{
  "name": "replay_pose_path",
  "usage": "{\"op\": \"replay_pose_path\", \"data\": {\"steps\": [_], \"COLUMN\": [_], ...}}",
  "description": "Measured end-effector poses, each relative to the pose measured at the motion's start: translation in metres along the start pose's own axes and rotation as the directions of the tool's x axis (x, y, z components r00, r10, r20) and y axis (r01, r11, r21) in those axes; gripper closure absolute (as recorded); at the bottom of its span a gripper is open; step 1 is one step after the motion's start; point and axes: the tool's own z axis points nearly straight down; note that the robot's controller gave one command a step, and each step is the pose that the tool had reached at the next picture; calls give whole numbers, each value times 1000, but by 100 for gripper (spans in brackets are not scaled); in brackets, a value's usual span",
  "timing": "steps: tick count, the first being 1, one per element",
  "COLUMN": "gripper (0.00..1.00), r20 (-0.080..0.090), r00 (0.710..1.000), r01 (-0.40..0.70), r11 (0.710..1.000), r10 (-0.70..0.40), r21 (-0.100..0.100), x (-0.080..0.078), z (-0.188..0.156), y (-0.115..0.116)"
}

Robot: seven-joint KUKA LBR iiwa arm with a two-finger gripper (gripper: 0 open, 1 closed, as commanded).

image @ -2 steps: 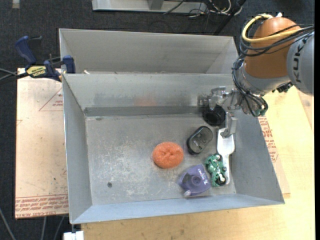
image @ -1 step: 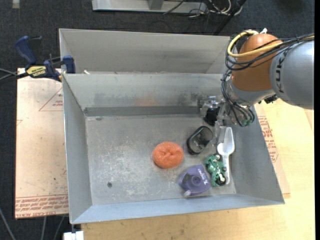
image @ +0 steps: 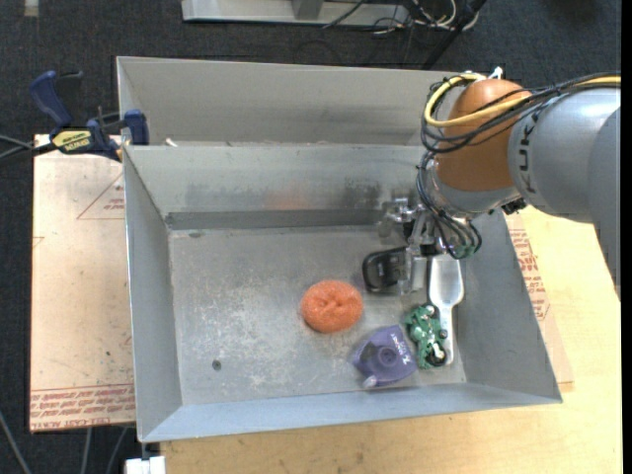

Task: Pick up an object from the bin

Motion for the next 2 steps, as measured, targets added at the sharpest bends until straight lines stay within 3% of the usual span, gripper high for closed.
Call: {"op": "replay_pose_path", "data": {"steps": [1, 2], "gripper": [100, 0], "r20": [6, 6], "r00": [935, 935], "r01": [353, 354], "r11": [936, 935], "r10": [-353, -354], "r21": [2, 2], "x": [18, 18], "z": [-16, -16], "y": [-29, -29]}}
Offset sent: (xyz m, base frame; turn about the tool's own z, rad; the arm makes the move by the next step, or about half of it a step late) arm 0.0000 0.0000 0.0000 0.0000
